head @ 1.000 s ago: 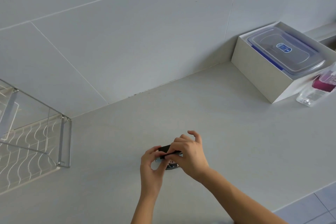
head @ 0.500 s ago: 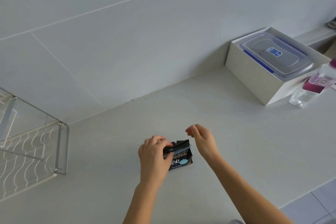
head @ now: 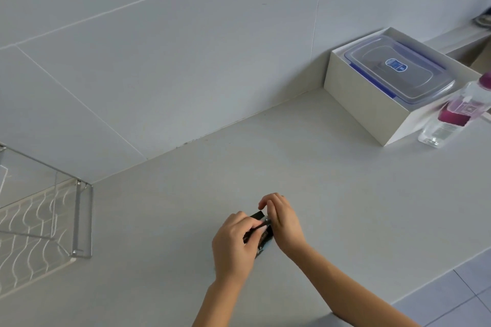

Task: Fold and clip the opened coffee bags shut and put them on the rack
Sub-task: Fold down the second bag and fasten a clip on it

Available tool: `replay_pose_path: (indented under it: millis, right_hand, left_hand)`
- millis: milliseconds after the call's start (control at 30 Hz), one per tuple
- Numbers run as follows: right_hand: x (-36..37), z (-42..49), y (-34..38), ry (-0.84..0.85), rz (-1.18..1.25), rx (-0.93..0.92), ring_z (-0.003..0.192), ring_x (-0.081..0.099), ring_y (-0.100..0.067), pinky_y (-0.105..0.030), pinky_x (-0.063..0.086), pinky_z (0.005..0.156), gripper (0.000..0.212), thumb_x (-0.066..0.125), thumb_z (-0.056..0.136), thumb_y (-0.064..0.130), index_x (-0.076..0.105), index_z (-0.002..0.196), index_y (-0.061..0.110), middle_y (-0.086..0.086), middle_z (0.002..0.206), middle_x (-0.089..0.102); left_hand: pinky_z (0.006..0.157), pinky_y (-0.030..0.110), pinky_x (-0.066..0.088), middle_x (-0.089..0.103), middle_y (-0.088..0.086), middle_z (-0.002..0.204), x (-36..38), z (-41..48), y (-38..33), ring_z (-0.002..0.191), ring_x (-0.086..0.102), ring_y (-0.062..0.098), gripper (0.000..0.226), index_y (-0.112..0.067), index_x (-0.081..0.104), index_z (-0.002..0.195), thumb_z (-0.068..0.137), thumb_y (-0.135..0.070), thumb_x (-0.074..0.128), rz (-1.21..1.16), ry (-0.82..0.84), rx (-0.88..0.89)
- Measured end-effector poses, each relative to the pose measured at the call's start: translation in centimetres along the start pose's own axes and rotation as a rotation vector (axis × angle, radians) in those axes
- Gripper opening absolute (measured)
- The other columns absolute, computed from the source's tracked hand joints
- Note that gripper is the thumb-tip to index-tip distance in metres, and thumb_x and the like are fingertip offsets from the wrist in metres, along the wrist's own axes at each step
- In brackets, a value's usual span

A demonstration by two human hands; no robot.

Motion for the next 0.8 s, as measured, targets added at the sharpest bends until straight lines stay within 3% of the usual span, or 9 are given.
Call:
replay_pose_path:
  millis: [133,300,367,433,533,633,733,800]
  right_hand:
    - [0.8,0.3,-0.5,0.090,-0.031,0.023,0.087,0.050,-0.012,-0.031,0.042,0.077,0.027,0.033,0.099,0.017,0.055,0.084,0.023,0.011,0.085,0.054]
    - [0.7,-0.3,1.4,0.112,0.166,0.071,0.098,0.057,-0.017,-0.038,0.047,0.089,0.028,0.038,0.099,0.031,0.063,0.094,0.019,0.002,0.096,0.065]
    - [0.4,-0.3,3.9,0.137,0.050,-0.054,0.100,0.054,-0.006,-0.031,0.046,0.090,0.024,0.042,0.092,0.040,0.062,0.097,0.026,0.010,0.099,0.064]
    - [0.7,-0.4,7.0,0.175,-0.109,-0.218,0.100,0.052,0.000,-0.026,0.042,0.090,0.019,0.050,0.087,0.040,0.061,0.100,0.032,0.016,0.101,0.063]
    - [3.7,-1.2,10.1,0.332,-0.304,-0.331,0.101,0.053,-0.008,-0.032,0.033,0.100,0.023,0.055,0.084,0.042,0.058,0.104,0.032,0.012,0.105,0.064]
    - [5.7,-2.3,10.3,0.332,-0.539,-0.394,0.100,0.051,-0.015,-0.041,0.016,0.107,0.031,0.058,0.080,0.049,0.055,0.103,0.030,0.007,0.099,0.062]
    - [5.8,-2.7,9.9,0.289,-0.594,-0.410,0.095,0.049,-0.017,-0.041,0.016,0.106,0.027,0.060,0.079,0.049,0.063,0.094,0.026,0.004,0.090,0.061]
    - [5.6,-2.9,9.7,0.278,-0.557,-0.417,0.090,0.048,-0.016,-0.039,0.018,0.104,0.025,0.060,0.079,0.048,0.068,0.087,0.026,0.005,0.085,0.062]
  left_hand:
    - [0.052,0.009,0.037,0.052,-0.017,0.063,0.4,-0.3,1.5,0.063,0.053,0.001,0.014,-0.024,0.061,0.068,0.077,-0.021,0.072,-0.100,0.035,-0.096]
    - [0.065,0.017,0.047,0.063,-0.017,0.082,-0.8,1.0,3.4,0.078,0.059,-0.001,0.012,-0.032,0.064,0.086,0.076,-0.026,0.069,-0.049,0.176,-0.104]
    - [0.072,0.015,0.046,0.064,-0.021,0.089,-1.7,0.4,5.0,0.086,0.058,-0.003,0.026,-0.037,0.060,0.096,0.075,-0.025,0.071,-0.048,0.169,-0.157]
    - [0.071,0.016,0.048,0.066,-0.019,0.088,-2.4,-1.0,6.8,0.085,0.061,-0.002,0.031,-0.037,0.057,0.092,0.074,-0.018,0.073,-0.128,0.128,-0.262]
    - [0.064,0.007,0.046,0.069,-0.016,0.083,-2.6,-2.9,8.2,0.079,0.064,0.003,0.037,-0.036,0.058,0.083,0.075,-0.001,0.068,-0.327,0.035,-0.370]
    - [0.065,0.012,0.050,0.071,-0.015,0.085,-1.9,-4.2,8.8,0.079,0.065,0.005,0.039,-0.035,0.061,0.083,0.076,0.003,0.065,-0.445,-0.043,-0.458]
    - [0.072,0.023,0.049,0.070,-0.006,0.088,-1.3,-5.6,9.2,0.085,0.064,0.009,0.038,-0.033,0.062,0.084,0.076,0.003,0.068,-0.507,-0.111,-0.491]
    - [0.073,0.020,0.048,0.069,-0.002,0.088,-1.1,-6.1,9.4,0.085,0.063,0.011,0.034,-0.029,0.063,0.082,0.075,0.004,0.069,-0.511,-0.123,-0.472]
Point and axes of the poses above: each hand's wrist, its own z-axis towards the middle knuckle, its own x-axis out of the palm, y = z × x, the point moved 8 cm from there along z, towards the middle knuckle
